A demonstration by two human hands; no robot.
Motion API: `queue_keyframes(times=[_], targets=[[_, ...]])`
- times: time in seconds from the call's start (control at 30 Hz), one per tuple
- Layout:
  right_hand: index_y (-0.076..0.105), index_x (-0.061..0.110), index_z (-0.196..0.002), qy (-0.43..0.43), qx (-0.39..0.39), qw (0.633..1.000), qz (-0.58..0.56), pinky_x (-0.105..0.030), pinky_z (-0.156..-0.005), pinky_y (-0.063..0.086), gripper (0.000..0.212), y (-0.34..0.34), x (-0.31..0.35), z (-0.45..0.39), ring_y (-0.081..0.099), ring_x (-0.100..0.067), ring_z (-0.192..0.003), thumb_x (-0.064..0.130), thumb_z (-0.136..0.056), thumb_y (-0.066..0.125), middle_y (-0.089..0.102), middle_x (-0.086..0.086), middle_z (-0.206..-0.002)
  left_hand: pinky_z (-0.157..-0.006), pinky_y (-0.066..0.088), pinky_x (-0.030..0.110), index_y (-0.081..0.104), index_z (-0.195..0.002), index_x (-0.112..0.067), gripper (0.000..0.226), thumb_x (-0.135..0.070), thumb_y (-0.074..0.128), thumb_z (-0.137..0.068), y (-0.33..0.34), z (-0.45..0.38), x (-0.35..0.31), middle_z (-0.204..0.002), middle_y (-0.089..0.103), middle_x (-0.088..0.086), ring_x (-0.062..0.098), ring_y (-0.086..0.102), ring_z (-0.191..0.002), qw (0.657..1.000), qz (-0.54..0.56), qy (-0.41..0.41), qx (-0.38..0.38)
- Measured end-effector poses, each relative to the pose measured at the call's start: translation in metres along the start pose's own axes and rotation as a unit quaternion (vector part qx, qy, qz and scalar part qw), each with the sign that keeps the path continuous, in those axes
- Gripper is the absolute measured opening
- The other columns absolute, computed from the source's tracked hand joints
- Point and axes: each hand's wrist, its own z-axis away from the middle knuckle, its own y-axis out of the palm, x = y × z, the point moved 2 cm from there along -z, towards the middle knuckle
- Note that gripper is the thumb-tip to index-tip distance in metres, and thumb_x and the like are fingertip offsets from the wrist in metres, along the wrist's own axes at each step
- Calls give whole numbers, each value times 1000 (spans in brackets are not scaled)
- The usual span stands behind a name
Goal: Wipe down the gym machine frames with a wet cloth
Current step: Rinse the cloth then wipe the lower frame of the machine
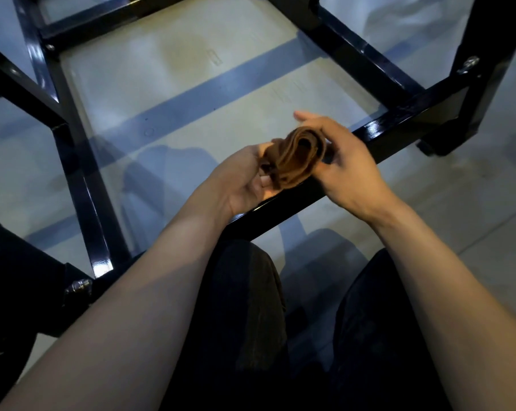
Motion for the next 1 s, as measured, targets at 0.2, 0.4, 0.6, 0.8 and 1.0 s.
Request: queue_keyframes(times=[0.2, 0.4, 0.6, 0.8, 1.0], targets=[[69, 21, -113, 113, -98, 981, -120, -52, -95, 57, 29, -10, -1, -3, 72, -19, -100, 38, -90, 77, 76, 1, -105, -68, 51, 27, 63, -99, -31, 13, -42, 62, -93, -1, -4, -4, -106, 61, -7, 14, 58, -92, 961, -215, 75, -158], [67, 27, -93, 205, -188, 954, -114, -47, -82, 62, 23, -2, -10, 0, 73, -16, -82, 45, -87, 80, 75, 2, -89, -57, 49, 24, 71, -102, -3, 17, -15, 59, -98, 2, -4, -2, -81, 71, 5, 16, 60, -64, 945, -197, 201, -167], [74, 25, -100, 137, -122, 983, 13, -12, -67, 46, 25, 14, -7, 4, 64, 2, -79, 45, -103, 60, 69, 7, -89, -82, 62, 49, 72, -85, 2, 33, -27, 57, -91, 19, -3, 2, -88, 73, 23, 35, 73, -83, 920, -266, 242, -158], [71, 26, -104, 82, -53, 995, 31, -5, -74, 37, 28, 16, -1, 3, 55, -2, -93, 41, -110, 47, 61, -1, -98, -87, 62, 44, 64, -120, 7, 49, -35, 67, -95, 14, -2, 0, -109, 73, 25, 37, 72, -103, 975, -135, 164, -57], [45, 29, -126, 104, 15, 994, -26, -21, -94, 47, 32, 28, -11, 7, 56, -10, -113, 46, -103, 59, 46, -1, -127, -72, 55, 32, 68, -103, -3, 20, -20, 60, -96, 13, 0, -1, -89, 72, 13, 20, 68, -81, 981, -106, 154, -61]])
